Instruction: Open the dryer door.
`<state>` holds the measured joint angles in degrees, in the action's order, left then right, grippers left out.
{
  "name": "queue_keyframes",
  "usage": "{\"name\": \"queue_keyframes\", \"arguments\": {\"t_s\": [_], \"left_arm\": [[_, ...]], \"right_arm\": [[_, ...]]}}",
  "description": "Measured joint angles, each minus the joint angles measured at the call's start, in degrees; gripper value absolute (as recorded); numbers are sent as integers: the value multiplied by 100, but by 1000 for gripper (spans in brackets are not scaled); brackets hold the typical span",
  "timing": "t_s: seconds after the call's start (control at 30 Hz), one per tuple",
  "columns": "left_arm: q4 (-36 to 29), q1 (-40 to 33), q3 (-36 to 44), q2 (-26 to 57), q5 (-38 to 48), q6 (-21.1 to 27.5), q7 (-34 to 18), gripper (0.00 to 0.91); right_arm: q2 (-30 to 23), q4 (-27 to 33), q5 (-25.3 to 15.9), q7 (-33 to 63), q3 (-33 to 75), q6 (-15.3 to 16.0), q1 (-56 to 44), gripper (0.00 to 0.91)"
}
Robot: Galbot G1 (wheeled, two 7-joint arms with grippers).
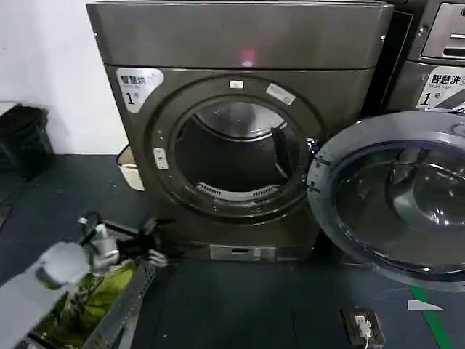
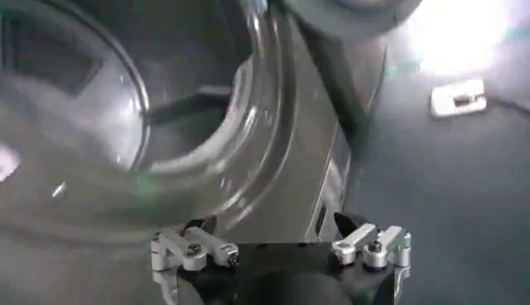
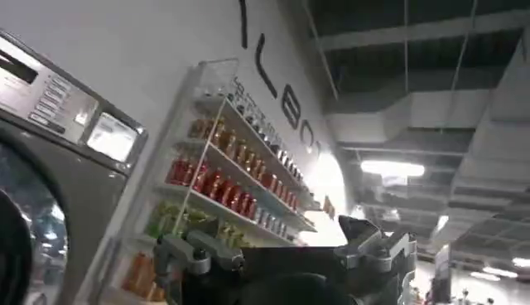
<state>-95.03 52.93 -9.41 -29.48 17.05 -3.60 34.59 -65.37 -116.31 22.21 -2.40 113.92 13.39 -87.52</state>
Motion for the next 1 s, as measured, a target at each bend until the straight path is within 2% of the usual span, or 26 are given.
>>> {"name": "queue_keyframes", "arguments": {"t_s": [0.3, 0.57, 1.0], "left_arm": [[285, 326, -73, 1057, -112, -44, 240, 907], [487, 374, 104, 1881, -529, -208, 558, 907], [665, 414, 512, 2586, -1203, -355, 707, 907]], "right_arm": [[64, 82, -36, 25, 63, 20, 30, 907], [56, 129, -82, 110, 98, 205, 34, 907], [73, 142, -83, 21, 182, 115, -23, 907]]}}
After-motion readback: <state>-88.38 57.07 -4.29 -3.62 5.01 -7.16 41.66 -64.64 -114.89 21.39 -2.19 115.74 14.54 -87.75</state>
